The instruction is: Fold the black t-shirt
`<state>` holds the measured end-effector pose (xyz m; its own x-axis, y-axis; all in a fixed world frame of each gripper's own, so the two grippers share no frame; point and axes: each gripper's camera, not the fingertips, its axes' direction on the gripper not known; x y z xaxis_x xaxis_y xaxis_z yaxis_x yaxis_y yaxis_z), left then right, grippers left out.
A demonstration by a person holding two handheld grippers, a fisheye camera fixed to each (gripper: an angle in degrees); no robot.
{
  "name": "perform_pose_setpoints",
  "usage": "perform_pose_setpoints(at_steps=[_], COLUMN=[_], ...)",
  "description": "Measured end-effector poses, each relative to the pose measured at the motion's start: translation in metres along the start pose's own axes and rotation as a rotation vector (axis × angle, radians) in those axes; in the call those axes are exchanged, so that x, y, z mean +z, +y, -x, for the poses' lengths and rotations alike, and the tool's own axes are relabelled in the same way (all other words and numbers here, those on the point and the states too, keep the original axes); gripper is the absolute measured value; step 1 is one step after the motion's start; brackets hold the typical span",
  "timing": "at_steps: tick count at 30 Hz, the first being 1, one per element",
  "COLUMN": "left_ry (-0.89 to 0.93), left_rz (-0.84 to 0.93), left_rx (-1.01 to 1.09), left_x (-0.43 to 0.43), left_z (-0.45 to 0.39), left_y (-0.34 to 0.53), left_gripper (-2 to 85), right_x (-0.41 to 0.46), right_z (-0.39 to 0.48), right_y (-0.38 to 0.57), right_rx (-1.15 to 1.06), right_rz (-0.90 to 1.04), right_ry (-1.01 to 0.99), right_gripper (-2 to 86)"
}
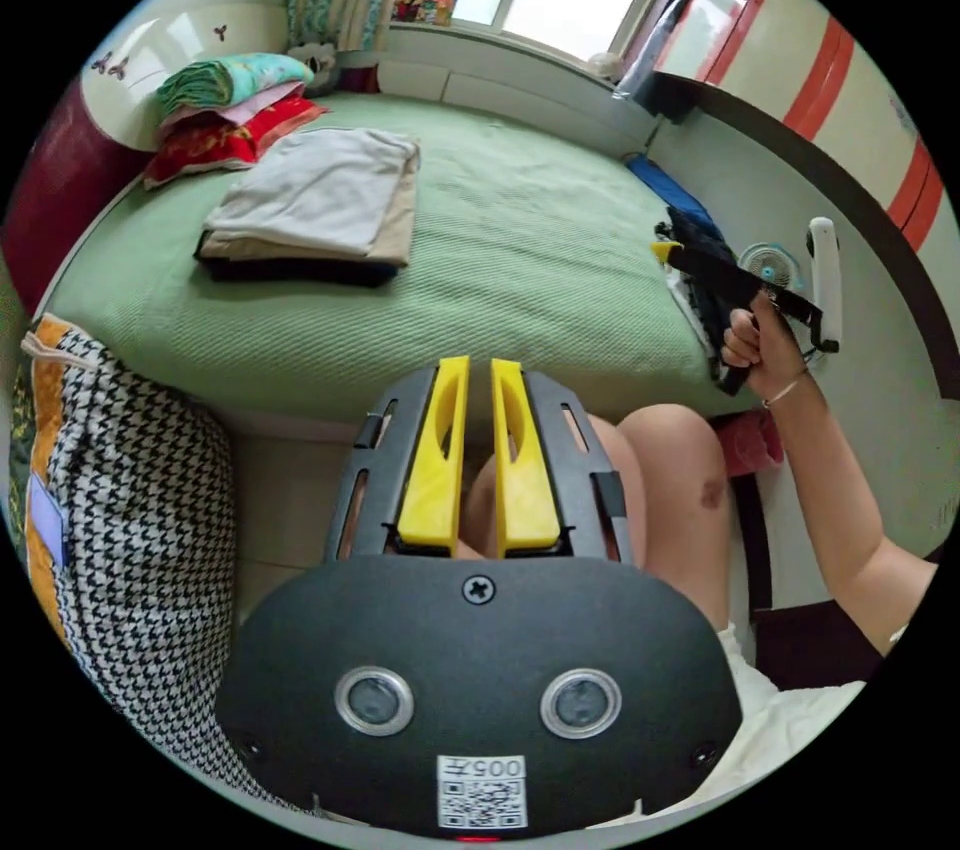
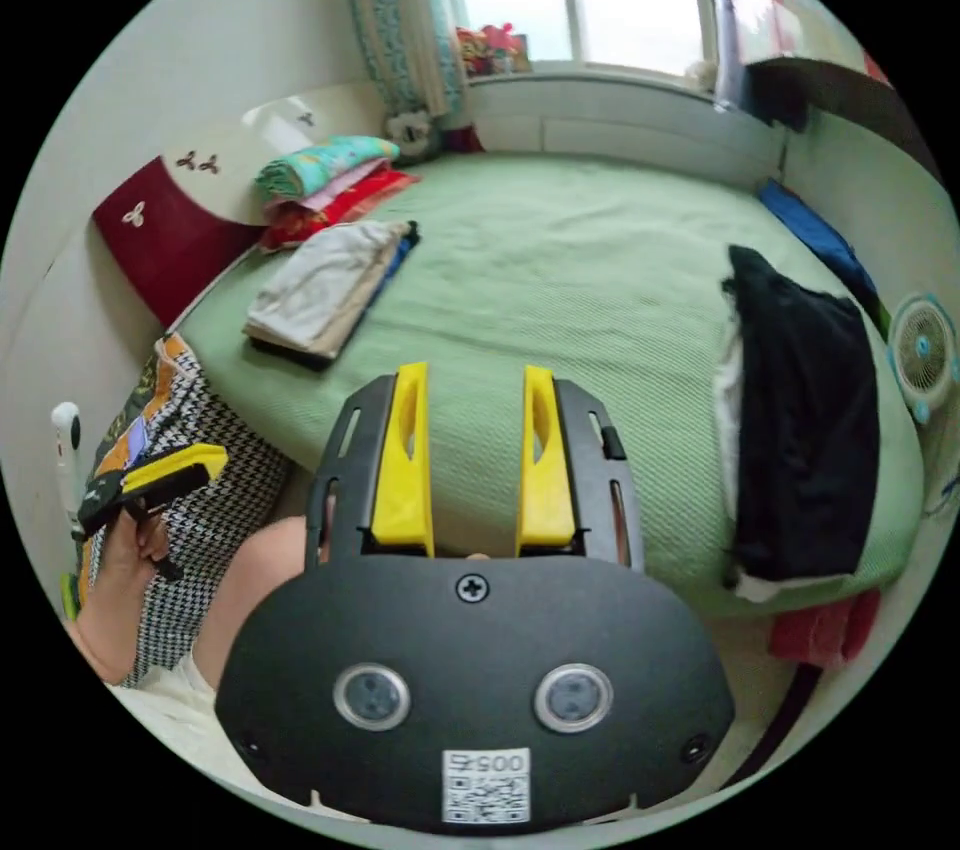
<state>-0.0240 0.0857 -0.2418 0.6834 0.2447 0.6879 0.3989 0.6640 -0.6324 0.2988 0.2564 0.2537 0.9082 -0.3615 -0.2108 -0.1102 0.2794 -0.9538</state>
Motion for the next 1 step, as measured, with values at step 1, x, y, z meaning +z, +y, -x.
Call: perform_pose_setpoints(at_steps=[1], left_ry=[-0.030], left_rz=[0.004], left_rx=[-0.007], left_x=[-0.0071], left_z=[0.0099], left_y=[0.0069], left_gripper=[5.3], right_x=[0.0075], right_z=[0.0114], right_y=[0.0007], right_rx=[-0.011], right_rz=[-0.011], right_ry=[-0.008], right_gripper=[9.6])
